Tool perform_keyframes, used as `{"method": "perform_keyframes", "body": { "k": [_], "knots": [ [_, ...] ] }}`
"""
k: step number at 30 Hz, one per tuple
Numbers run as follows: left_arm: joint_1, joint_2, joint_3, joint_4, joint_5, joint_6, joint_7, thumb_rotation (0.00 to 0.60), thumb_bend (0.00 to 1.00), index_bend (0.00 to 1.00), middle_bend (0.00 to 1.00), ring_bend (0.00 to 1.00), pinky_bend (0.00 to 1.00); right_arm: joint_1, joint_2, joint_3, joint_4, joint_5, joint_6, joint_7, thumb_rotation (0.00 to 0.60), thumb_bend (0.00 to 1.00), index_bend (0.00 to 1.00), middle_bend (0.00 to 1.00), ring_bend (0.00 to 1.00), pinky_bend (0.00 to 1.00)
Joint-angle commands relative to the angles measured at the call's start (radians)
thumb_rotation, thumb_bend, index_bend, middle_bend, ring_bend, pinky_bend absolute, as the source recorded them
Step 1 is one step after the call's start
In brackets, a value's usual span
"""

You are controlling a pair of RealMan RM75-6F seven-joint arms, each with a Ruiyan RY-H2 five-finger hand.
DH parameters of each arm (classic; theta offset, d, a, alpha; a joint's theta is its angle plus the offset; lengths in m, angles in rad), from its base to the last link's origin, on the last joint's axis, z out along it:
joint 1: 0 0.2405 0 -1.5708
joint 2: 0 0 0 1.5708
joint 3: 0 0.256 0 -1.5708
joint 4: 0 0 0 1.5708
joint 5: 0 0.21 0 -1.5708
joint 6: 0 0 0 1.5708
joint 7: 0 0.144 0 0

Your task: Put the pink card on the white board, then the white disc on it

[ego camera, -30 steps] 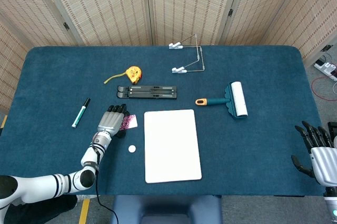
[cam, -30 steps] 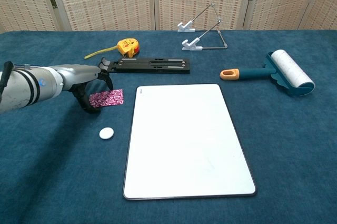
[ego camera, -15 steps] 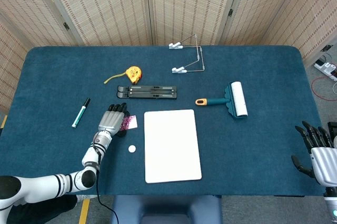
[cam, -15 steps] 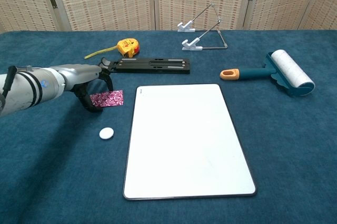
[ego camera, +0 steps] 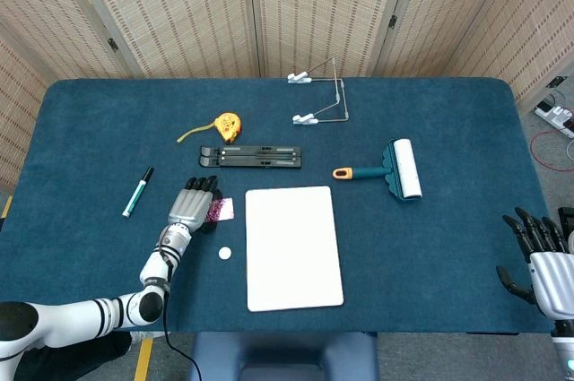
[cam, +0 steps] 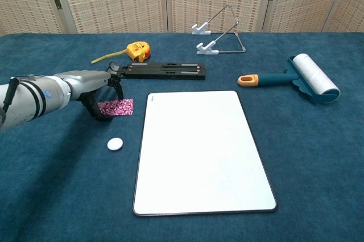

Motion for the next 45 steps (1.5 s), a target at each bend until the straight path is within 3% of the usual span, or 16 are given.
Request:
{"method": "perform_keyframes", "body": {
  "k": [1, 10, 28, 38, 45],
  "knots": [
    [0.004, 0.000, 0.001, 0.004, 0.010, 0.000, -0.006, 0.600, 0.35, 0.37, 0.07, 0.00, 0.00, 0.000, 0.000, 0.000, -0.001, -0.001, 0.001, -0.001, 0.600, 0.37, 0.10, 0.06, 0.08, 0.00],
    [0.023, 0.021, -0.005, -0.028, 0.078, 0.020, -0.045, 0.600, 0.35, 0.38, 0.08, 0.00, 0.00, -0.003, 0.001, -0.001, -0.005, -0.003, 0.005, -0.006, 0.600, 0.37, 0.10, 0.06, 0.08, 0.00],
    [0.033, 0.057, 0.039, -0.274, 0.382, 0.114, -0.032, 0.600, 0.35, 0.38, 0.08, 0.00, 0.00, -0.014, 0.000, -0.005, 0.001, -0.004, 0.016, 0.003, 0.600, 0.37, 0.10, 0.06, 0.08, 0.00],
    [-0.003, -0.011, 0.039, -0.301, 0.383, 0.099, 0.059, 0.600, 0.35, 0.38, 0.08, 0.00, 0.00, -0.018, 0.002, -0.006, 0.017, -0.004, 0.018, 0.024, 0.600, 0.37, 0.10, 0.06, 0.08, 0.00],
    [-0.049, -0.083, 0.000, -0.264, 0.290, 0.082, 0.136, 0.600, 0.35, 0.37, 0.08, 0.00, 0.00, -0.019, 0.001, -0.005, 0.026, -0.004, 0.018, 0.038, 0.600, 0.37, 0.10, 0.06, 0.08, 0.00]
  ]
}}
